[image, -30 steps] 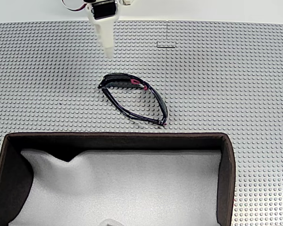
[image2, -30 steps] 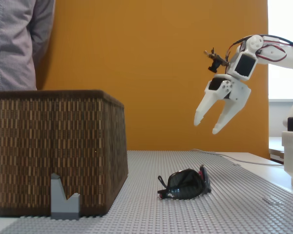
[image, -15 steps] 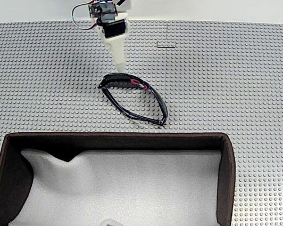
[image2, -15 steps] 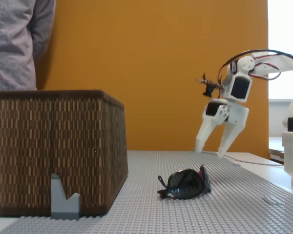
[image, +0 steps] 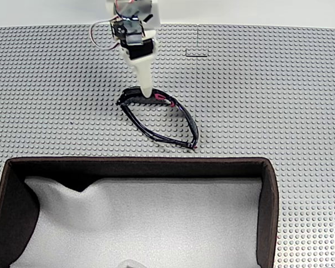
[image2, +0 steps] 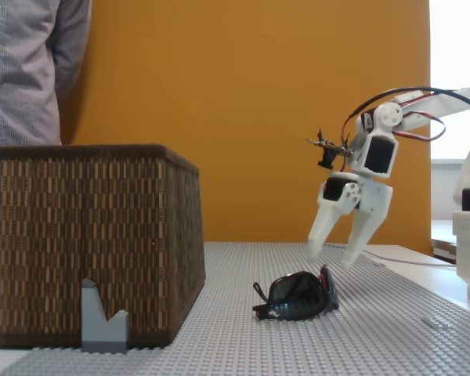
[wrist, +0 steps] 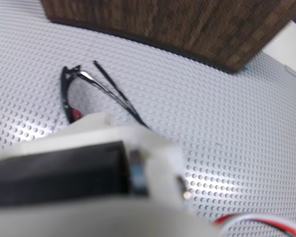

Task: Grasp a glasses and put it in the bin.

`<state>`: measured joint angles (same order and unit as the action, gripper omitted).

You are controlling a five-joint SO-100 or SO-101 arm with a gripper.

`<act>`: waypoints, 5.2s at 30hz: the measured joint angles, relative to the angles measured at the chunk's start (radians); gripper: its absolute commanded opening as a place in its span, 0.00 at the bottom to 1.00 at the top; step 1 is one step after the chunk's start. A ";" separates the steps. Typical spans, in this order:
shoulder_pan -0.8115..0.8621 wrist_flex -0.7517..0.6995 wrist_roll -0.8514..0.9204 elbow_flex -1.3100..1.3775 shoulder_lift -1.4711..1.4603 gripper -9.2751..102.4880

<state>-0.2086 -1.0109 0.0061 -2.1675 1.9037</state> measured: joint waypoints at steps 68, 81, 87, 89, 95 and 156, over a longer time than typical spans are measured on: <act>0.087 -0.261 0.017 1.249 -0.377 0.08; 0.086 -0.310 0.000 1.520 -0.643 0.08; 0.100 -0.362 -0.006 1.697 -0.782 0.08; 0.104 -0.383 -0.006 1.773 -0.828 0.08; 0.097 -0.422 -0.008 1.898 -0.908 0.12; 0.184 -0.426 0.164 1.183 0.423 0.24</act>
<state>-0.0245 -1.4373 0.1703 -0.9848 2.3270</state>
